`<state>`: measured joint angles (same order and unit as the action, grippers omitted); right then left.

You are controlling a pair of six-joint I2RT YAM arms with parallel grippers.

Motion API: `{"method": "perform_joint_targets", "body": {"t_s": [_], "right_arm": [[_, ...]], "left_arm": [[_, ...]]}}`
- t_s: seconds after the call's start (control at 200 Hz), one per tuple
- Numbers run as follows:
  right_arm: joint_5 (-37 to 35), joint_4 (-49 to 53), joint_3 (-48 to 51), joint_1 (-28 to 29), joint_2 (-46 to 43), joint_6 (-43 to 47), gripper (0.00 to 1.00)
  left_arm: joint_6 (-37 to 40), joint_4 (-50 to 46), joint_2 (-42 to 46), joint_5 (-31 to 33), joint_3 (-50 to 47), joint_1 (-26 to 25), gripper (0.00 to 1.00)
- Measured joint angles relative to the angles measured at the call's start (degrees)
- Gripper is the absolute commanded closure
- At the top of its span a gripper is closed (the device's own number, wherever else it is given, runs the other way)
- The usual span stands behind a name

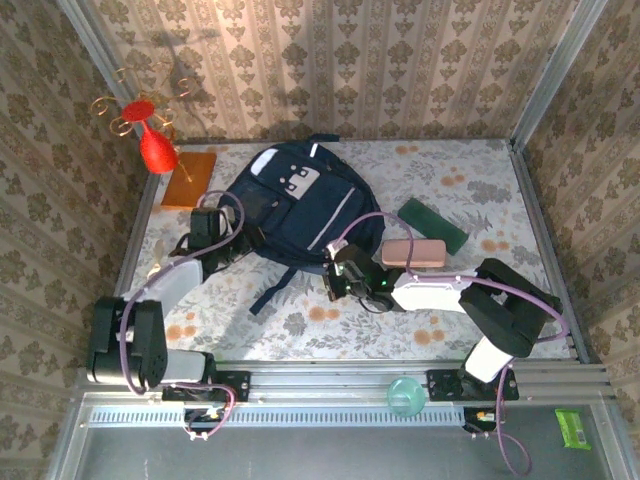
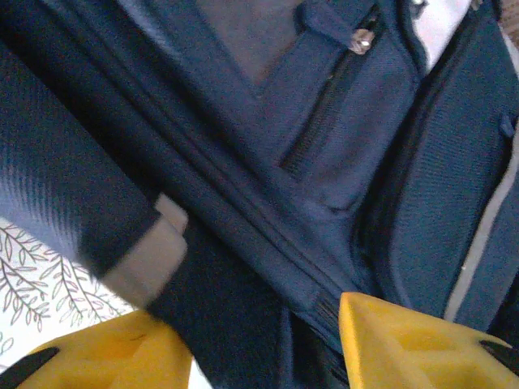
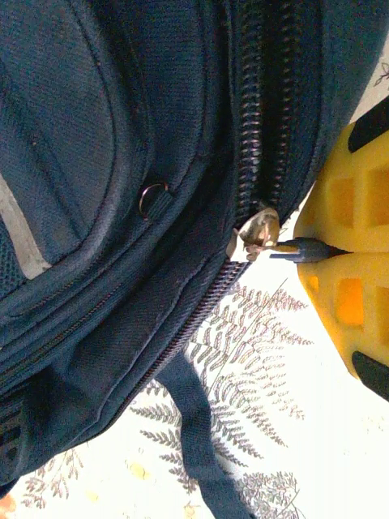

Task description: Pack the student bag

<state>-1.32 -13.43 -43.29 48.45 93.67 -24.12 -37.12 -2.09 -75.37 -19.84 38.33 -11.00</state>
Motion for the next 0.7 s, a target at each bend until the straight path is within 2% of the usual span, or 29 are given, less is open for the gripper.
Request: {"method": "perform_joint_targets", "body": {"t_s": [0.13,0.295,0.49,0.705], "right_arm": [[3.8,0.0,-0.5,-1.9,-0.1,0.1,1.00],[8.3,0.0,-0.6,-4.5,-0.9,-0.3,1.00],[13.0,0.0,-0.6,-7.5,-0.9,-2.2,1.00],[15.6,-0.5,-0.6,-8.9,-0.9,-4.1,1.00]], "left_arm": [[6.6,-0.9,5.0,4.7,0.6,-5.6,0.49],[21.3,4.7,9.1,8.1,0.2,-14.8,0.48],[38.8,6.6,6.9,7.7,0.2,-20.9,0.46],[55.5,3.7,2.8,7.1,0.2,-24.5,0.46]]}}
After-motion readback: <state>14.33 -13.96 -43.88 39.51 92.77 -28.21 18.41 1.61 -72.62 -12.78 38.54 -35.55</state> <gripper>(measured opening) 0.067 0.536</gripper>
